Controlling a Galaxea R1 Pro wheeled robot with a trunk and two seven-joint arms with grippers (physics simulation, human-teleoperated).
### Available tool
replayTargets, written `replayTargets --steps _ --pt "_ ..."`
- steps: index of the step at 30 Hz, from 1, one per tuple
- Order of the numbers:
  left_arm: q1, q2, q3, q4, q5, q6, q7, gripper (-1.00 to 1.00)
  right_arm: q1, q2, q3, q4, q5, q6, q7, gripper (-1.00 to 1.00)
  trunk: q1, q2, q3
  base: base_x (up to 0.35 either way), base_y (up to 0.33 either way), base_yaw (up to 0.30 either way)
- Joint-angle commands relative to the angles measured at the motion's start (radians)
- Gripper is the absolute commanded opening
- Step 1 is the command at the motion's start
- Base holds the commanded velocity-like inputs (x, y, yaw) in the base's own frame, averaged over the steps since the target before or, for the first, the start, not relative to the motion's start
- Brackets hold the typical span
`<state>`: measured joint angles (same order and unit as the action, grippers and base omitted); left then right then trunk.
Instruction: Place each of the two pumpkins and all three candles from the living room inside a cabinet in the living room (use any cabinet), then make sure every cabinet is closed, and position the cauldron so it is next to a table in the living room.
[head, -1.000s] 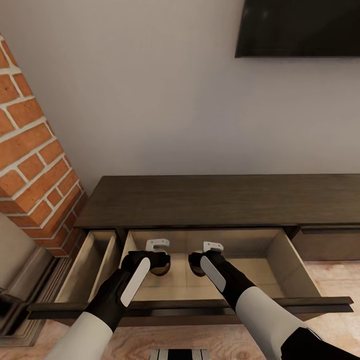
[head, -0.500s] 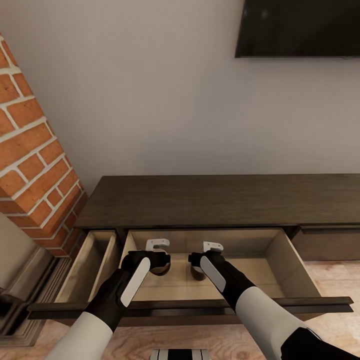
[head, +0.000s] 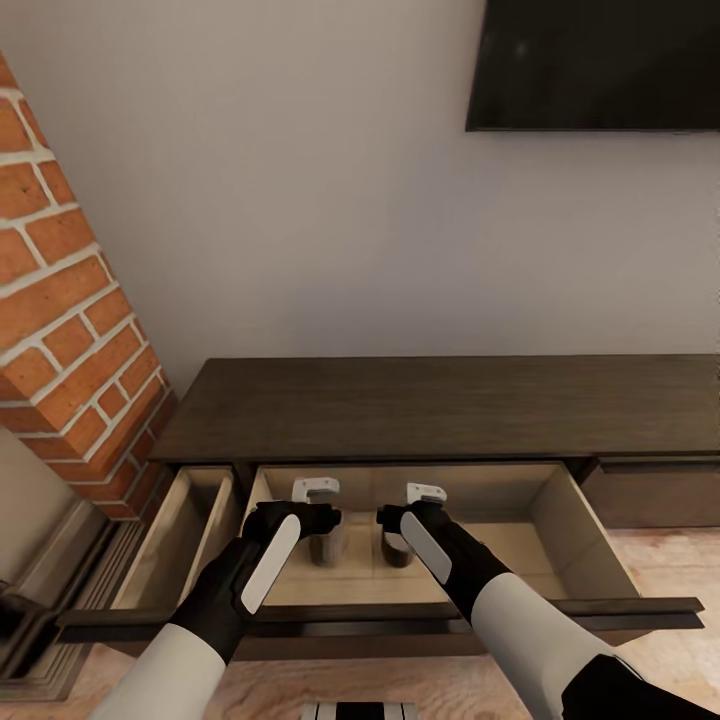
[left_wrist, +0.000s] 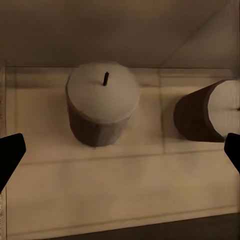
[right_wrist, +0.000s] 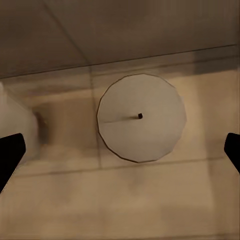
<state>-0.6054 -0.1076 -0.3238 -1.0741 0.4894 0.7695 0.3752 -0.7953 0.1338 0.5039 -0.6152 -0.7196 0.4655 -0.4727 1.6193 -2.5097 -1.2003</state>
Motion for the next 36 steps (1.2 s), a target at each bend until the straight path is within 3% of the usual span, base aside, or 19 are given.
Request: replayTargets --steps 1,20,26,36 --pt "-0.001 0.0 -0.001 -0.001 0.011 0.002 0.01 1.0 -0.001 -0.001 0.005 -0.001 -0.009 0.002 -0.009 1.0 -0.001 0.0 0.003 0.0 0.0 0.0" --pt "-0.001 -0.001 -0.003 -0.038 0.012 0.02 0.006 1.0 -0.001 -0.002 0.005 -0.001 -0.007 0.001 -0.009 1.0 -0.009 0.004 0.077 0.0 0.0 0.0" --pt "-0.001 -0.001 0.0 -0.079 0.013 0.112 0.002 1.0 -0.001 -0.002 0.005 -0.001 -0.007 0.001 -0.009 1.0 -0.012 0.006 0.1 0.0 0.0 0.0" --pt "-0.001 0.0 0.009 -0.085 0.015 0.129 -0.001 1.0 -0.001 -0.002 0.004 -0.002 -0.007 0.001 -0.009 1.0 -0.016 0.008 0.138 -0.113 0.005 0.0"
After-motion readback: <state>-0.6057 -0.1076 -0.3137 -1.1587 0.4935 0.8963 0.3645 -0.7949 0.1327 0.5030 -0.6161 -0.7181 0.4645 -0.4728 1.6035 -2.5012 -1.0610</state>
